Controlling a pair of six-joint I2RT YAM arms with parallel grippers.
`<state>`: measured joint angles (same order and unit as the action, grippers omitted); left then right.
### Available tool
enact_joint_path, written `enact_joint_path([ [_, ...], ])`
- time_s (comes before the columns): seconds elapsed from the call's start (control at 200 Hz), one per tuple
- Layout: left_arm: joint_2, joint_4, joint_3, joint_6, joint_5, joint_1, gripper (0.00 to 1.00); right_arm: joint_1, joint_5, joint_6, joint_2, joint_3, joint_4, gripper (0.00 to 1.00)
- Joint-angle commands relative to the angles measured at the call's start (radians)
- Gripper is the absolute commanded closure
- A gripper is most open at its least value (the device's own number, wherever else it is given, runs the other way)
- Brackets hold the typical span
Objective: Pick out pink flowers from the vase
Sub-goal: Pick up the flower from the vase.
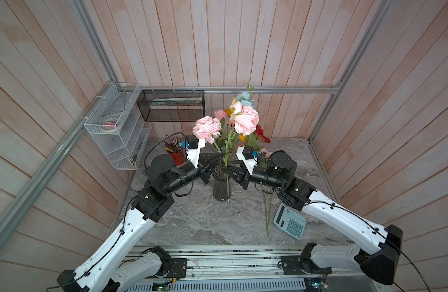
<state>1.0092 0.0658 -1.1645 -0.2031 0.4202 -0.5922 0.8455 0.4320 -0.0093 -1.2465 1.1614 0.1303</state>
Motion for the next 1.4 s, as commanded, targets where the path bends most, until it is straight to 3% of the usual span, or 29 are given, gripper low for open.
enact_joint_path([
  [0.0,-0.018,-0.021,0.018,0.014,-0.006,-0.003,1.00,0.008,0.007,-0.004,0.005,0.026,-0.007,1.00],
  [0.19,-0.020,-0.039,0.048,0.006,-0.021,-0.003,0.99,0.013,-0.028,-0.017,0.028,0.014,-0.006,1.00],
  [0.315,-0.054,-0.091,0.115,0.005,-0.004,-0.003,0.60,0.013,-0.050,-0.023,0.037,0.014,-0.017,1.00],
  [0.495,-0.151,-0.207,0.288,0.083,0.100,-0.005,0.37,0.013,-0.096,-0.021,0.054,0.012,-0.024,1.00],
  [0.71,-0.200,-0.235,0.460,0.270,0.094,-0.025,0.36,0.013,-0.232,0.002,0.122,0.024,-0.109,1.00],
  [0.955,-0.139,-0.335,0.541,0.279,0.074,-0.046,0.36,-0.042,-0.482,0.038,0.288,-0.027,-0.288,1.00],
  [1.175,-0.072,-0.266,0.506,0.372,-0.001,-0.137,0.36,-0.262,-0.492,0.135,0.407,-0.088,-0.413,1.00],
  [1.395,-0.038,-0.222,0.497,0.425,-0.088,-0.188,0.36,-0.556,-0.318,0.226,0.400,-0.157,-0.540,1.00],
])
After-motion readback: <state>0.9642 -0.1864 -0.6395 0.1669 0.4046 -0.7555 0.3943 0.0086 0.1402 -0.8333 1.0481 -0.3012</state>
